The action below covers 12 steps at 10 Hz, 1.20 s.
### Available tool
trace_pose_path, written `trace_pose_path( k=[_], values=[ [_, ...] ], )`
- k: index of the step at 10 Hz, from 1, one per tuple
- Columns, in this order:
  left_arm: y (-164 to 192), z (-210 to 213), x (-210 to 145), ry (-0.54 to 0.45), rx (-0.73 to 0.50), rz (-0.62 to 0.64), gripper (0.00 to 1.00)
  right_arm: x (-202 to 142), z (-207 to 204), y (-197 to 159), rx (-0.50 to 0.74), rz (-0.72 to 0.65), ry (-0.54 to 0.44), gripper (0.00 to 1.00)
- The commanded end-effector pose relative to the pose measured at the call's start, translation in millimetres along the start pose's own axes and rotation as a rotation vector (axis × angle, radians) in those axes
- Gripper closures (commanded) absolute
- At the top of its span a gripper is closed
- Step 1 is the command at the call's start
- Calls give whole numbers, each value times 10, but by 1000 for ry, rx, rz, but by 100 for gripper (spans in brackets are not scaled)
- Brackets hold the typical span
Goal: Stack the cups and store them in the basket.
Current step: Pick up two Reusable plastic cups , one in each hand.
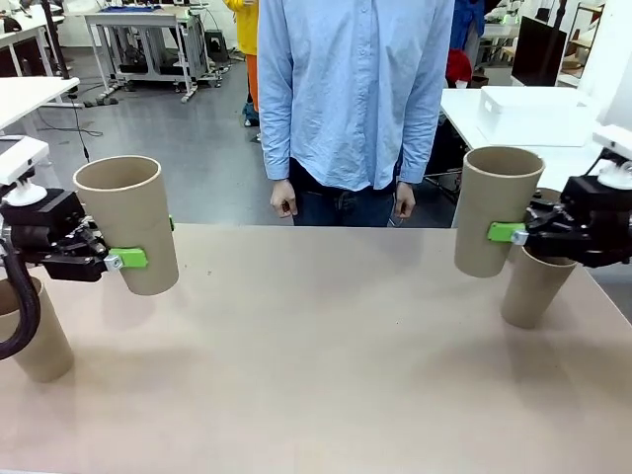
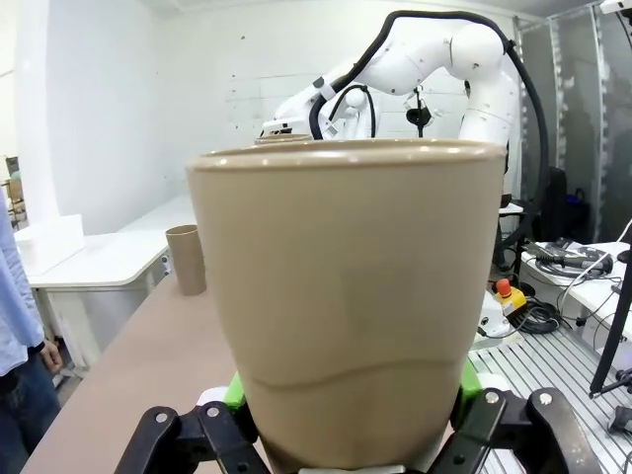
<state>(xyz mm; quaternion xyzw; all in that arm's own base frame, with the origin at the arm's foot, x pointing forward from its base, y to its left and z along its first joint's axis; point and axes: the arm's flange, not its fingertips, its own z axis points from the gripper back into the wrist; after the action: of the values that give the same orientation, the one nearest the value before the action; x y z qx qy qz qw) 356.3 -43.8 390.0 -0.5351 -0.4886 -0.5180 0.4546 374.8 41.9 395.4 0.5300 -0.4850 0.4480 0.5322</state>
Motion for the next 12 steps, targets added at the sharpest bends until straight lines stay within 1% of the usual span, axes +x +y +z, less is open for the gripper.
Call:
trace_pose_path(
  k=[1,4,6,8,9,12],
  values=[
    [-502,-201,3,-12,21,30,17,-480,-270,899,-52,14,-27,13],
    [-559,-50,-11,-11,24,43,17,-624,-259,944,-50,4,-73,13],
    [-569,-36,-29,3,14,42,17,-607,-206,987,-46,11,-109,13],
    [-589,-56,-14,18,6,31,17,-505,-144,1040,-35,22,-137,13],
    [-591,-75,-14,21,2,26,17,-469,-125,1053,-39,24,-136,13],
    [-551,-74,-31,6,-13,2,17,-437,-110,1082,-26,13,-93,13]
  ],
)
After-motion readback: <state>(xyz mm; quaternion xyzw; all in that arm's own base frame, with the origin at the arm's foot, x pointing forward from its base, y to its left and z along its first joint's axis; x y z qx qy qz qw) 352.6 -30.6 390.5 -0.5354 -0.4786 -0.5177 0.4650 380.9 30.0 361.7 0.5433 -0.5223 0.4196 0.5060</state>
